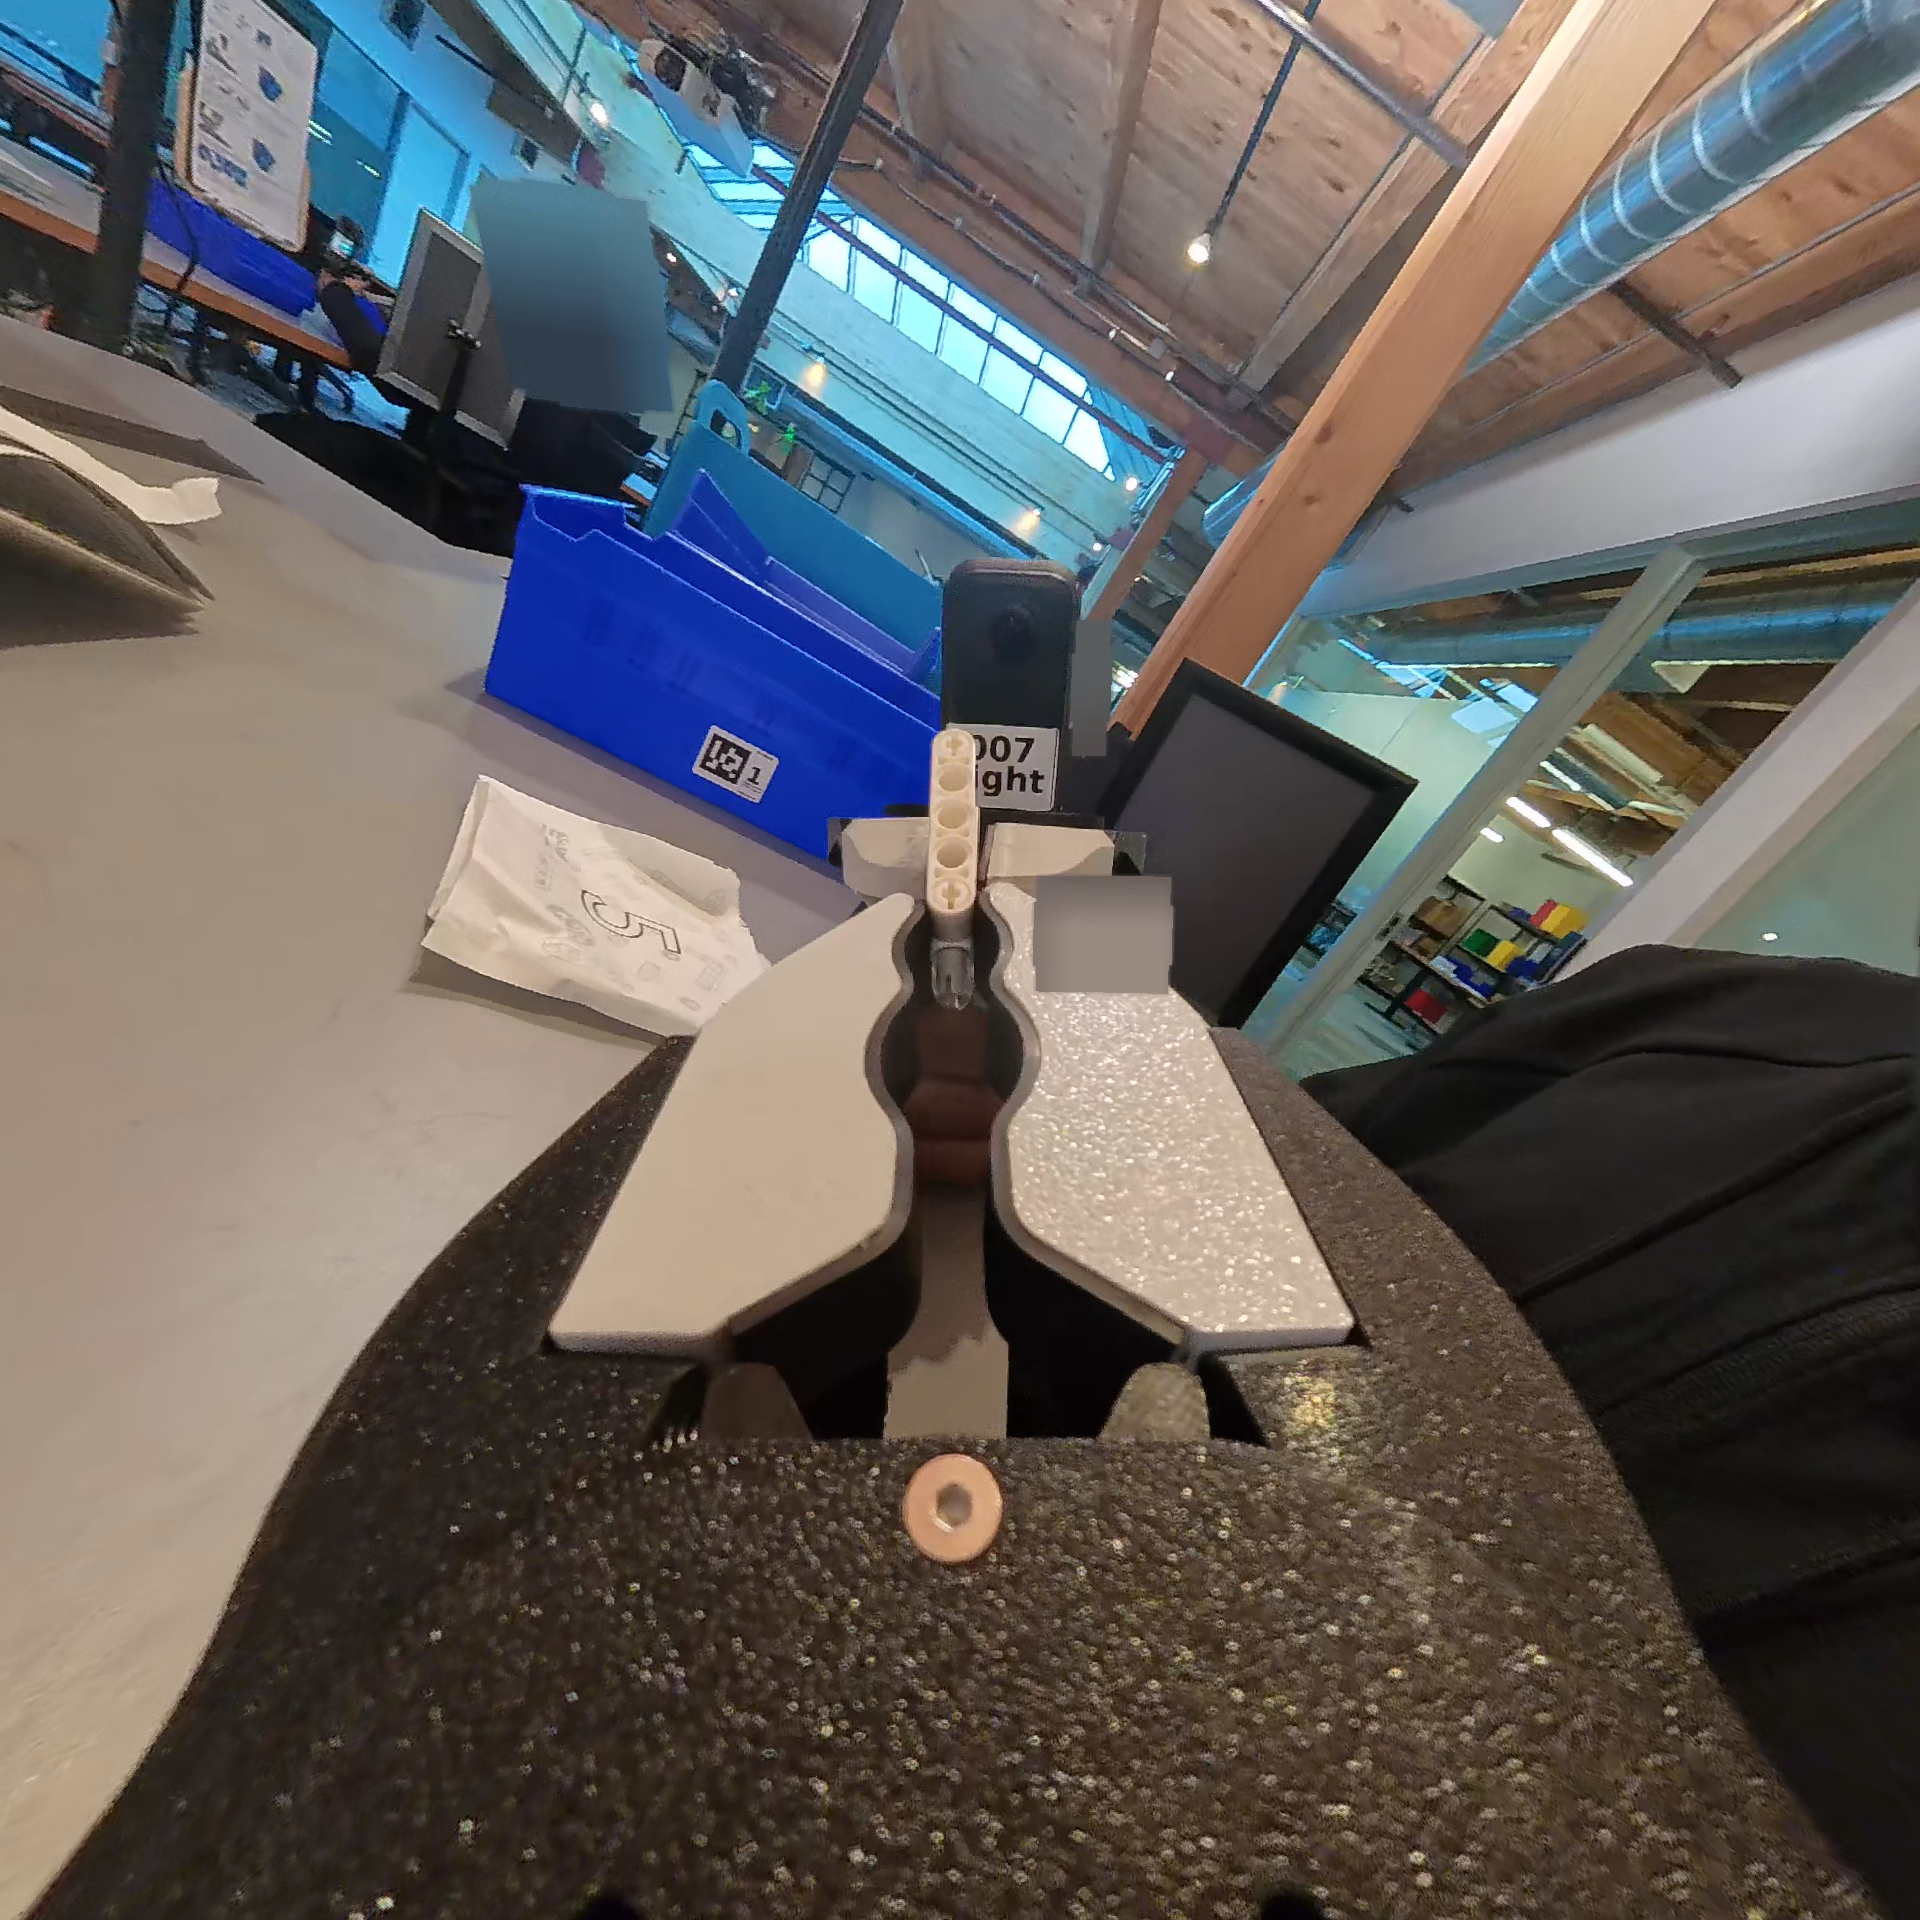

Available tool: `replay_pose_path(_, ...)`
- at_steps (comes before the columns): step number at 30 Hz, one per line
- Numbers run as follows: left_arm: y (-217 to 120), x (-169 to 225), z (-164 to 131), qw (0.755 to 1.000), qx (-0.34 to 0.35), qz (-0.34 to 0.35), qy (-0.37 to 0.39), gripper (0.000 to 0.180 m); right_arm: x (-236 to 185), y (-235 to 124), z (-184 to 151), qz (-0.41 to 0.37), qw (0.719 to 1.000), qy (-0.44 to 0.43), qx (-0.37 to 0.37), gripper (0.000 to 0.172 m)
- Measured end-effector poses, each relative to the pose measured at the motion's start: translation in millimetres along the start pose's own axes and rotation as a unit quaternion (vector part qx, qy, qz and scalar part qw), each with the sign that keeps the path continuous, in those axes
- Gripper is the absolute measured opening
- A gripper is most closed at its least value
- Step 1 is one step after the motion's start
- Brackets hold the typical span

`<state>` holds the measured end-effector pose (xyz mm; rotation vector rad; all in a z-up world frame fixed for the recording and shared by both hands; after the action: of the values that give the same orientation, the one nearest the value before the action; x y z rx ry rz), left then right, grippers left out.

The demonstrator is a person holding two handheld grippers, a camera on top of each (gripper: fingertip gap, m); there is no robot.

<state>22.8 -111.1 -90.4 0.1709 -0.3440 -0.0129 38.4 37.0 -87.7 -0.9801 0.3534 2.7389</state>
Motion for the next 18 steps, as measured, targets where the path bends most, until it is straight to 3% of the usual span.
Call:
replay_pose_path(8, 1.3, 0.9, 0.5, 1.000, -0.012, 0.010, 0.019, 0.008, 5.0, -1.9, 2.2, 0.027, 0.998, 0.053, -0.002, 0.006)
replay_pose_path(18, 1.1, -2.1, -0.2, 1.000, -0.022, 0.001, -0.010, 0.008, 5.2, -1.9, 3.3, 0.010, 0.999, 0.038, 0.007, 0.006)
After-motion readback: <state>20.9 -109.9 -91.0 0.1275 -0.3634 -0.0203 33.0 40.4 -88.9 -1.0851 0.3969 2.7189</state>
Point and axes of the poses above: each gripper's, where its closed fingertips meet, y out along the fingers, z out of its top, x = y × z across the jaws, the point moved 8 cm from there along -y, back along the fingers, and after that the axes turned 12 degrees about y, right-handed, at the moved point
